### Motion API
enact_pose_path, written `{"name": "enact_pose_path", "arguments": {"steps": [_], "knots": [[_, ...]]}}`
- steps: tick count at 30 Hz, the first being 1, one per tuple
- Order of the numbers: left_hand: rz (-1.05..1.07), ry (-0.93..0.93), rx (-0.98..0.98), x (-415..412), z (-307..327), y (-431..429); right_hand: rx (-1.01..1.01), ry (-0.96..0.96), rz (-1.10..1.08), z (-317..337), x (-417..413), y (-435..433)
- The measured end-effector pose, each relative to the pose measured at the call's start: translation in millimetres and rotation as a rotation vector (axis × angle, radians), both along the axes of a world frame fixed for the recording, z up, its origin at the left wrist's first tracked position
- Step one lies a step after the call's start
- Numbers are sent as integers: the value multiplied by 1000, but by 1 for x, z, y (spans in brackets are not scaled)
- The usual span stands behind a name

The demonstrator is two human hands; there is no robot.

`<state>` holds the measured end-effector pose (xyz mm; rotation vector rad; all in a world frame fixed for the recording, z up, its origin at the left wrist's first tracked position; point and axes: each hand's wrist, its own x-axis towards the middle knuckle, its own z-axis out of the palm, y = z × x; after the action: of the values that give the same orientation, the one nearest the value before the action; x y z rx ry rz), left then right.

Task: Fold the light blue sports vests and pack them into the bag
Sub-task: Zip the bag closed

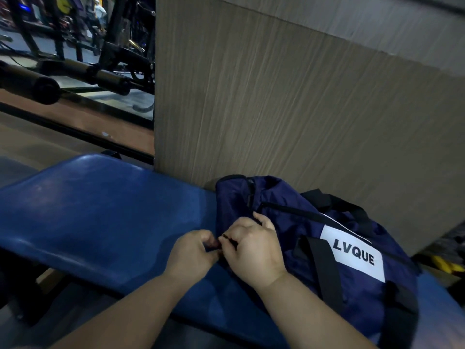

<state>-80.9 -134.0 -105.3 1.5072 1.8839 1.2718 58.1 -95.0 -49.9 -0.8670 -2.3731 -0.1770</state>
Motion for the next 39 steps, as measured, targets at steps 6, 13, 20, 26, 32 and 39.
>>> {"name": "enact_pose_path", "arguments": {"steps": [6, 13, 20, 26, 32, 39], "knots": [[8, 130, -158, -16, -6, -8, -68, 242, -73, 33, 14, 17], [-170, -2, 39, -1, 19, -7, -120, 280, 30, 39, 17, 13], [-26, 40, 244, 19, 32, 4, -140, 263, 102, 39, 18, 8], [-86, 142, 214, 13, 41, 2, 19, 204, 77, 43, 23, 13], [-391, 142, 154, -7, 51, -6, 55, 213, -11, 75, 13, 21], [-527, 45, -33, -19, 70, -12, 97, -5, -71, 104, -2, 24]]}}
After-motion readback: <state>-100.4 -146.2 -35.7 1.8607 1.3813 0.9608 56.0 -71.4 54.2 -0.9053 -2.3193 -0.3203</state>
